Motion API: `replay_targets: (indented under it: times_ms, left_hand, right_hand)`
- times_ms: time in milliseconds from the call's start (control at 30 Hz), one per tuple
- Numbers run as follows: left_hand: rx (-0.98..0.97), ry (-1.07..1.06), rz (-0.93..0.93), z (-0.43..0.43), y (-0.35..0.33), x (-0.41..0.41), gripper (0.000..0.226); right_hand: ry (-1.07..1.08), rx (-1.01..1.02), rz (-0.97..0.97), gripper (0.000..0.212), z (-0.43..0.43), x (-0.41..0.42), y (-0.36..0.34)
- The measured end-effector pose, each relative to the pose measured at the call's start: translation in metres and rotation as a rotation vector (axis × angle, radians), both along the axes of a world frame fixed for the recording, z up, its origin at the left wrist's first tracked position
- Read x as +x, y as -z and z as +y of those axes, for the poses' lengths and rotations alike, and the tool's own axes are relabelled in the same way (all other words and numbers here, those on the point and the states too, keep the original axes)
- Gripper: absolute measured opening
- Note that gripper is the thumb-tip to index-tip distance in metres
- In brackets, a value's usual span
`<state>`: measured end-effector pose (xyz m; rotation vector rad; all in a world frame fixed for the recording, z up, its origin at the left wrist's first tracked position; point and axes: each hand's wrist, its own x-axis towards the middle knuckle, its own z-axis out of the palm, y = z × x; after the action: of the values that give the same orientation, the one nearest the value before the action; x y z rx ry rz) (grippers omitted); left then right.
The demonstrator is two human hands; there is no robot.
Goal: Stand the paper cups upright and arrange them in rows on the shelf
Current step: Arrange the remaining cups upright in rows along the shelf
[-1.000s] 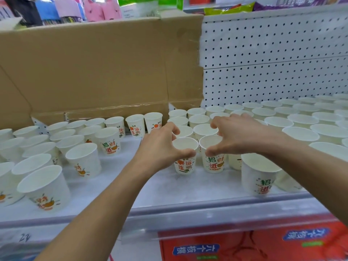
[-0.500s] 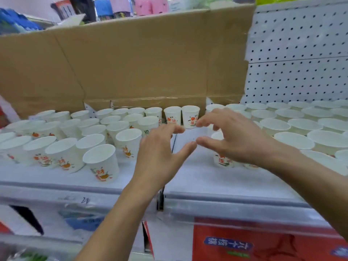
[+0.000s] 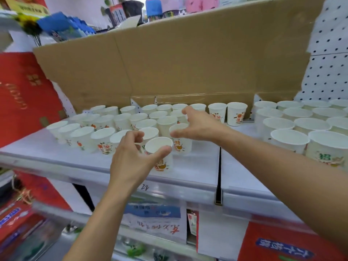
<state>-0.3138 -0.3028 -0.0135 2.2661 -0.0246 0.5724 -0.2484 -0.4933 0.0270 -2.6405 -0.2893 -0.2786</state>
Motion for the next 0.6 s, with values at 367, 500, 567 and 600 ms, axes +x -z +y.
replay_targets:
  times_ms: [367, 500, 567, 600]
  left_hand:
    - [0.051, 0.067, 0.044, -0.003, -0.001, 0.014, 0.074]
    - [0.029, 0.103, 0.000, -0.021, -0.007, 0.004, 0.066]
    - [0.016, 0.157, -0.015, -0.041, -0.010, -0.002, 0.065]
    - [0.011, 0.189, -0.022, -0.053, -0.012, -0.006, 0.065]
  right_hand:
    - [0.016, -0.060, -0.024, 0.073, 0.000, -0.005, -0.008]
    - [-0.016, -0.002, -0.072, 0.070, -0.045, -0.040, -0.028]
    - [-0.048, 0.005, -0.069, 0.067, -0.080, -0.066, -0.042]
    - [-0.061, 0.010, -0.062, 0.066, -0.098, -0.080, -0.049]
